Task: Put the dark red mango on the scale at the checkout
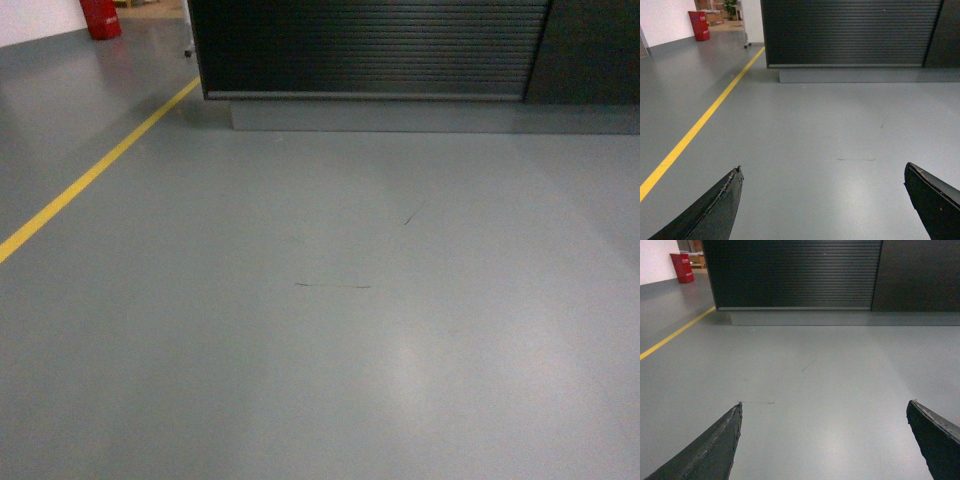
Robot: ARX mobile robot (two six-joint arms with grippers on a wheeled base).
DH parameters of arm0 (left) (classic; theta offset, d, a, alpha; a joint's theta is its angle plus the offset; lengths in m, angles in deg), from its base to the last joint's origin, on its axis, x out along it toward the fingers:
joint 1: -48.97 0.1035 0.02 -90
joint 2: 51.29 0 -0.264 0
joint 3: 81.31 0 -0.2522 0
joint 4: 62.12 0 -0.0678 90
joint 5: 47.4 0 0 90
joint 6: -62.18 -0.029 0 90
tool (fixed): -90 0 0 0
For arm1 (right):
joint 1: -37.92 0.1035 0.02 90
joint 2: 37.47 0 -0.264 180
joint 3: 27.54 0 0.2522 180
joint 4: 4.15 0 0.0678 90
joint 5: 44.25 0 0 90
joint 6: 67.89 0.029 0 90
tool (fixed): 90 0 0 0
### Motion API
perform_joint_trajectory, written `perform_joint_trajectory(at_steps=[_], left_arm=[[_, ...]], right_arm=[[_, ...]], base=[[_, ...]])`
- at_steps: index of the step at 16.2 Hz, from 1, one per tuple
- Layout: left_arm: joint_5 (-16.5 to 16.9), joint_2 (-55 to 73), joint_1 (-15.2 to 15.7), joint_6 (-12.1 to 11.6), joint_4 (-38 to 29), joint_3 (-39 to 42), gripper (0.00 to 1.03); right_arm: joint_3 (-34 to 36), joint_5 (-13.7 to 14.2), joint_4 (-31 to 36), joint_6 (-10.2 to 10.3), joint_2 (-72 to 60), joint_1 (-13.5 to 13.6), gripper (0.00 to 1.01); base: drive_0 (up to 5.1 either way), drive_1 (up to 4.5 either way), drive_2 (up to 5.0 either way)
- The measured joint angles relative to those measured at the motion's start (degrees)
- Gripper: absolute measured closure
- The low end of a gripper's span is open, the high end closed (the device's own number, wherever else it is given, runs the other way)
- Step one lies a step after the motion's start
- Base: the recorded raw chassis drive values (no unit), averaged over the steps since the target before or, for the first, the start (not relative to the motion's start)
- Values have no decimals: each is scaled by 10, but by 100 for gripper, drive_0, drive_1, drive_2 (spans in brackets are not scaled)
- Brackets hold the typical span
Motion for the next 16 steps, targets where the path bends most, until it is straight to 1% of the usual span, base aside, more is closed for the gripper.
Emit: perform_joint_trajectory(at_steps=[16], left_arm=[[0,0,0,0,0,0,5]], right_arm=[[0,0,0,0,0,0,3]], base=[[0,0,0]])
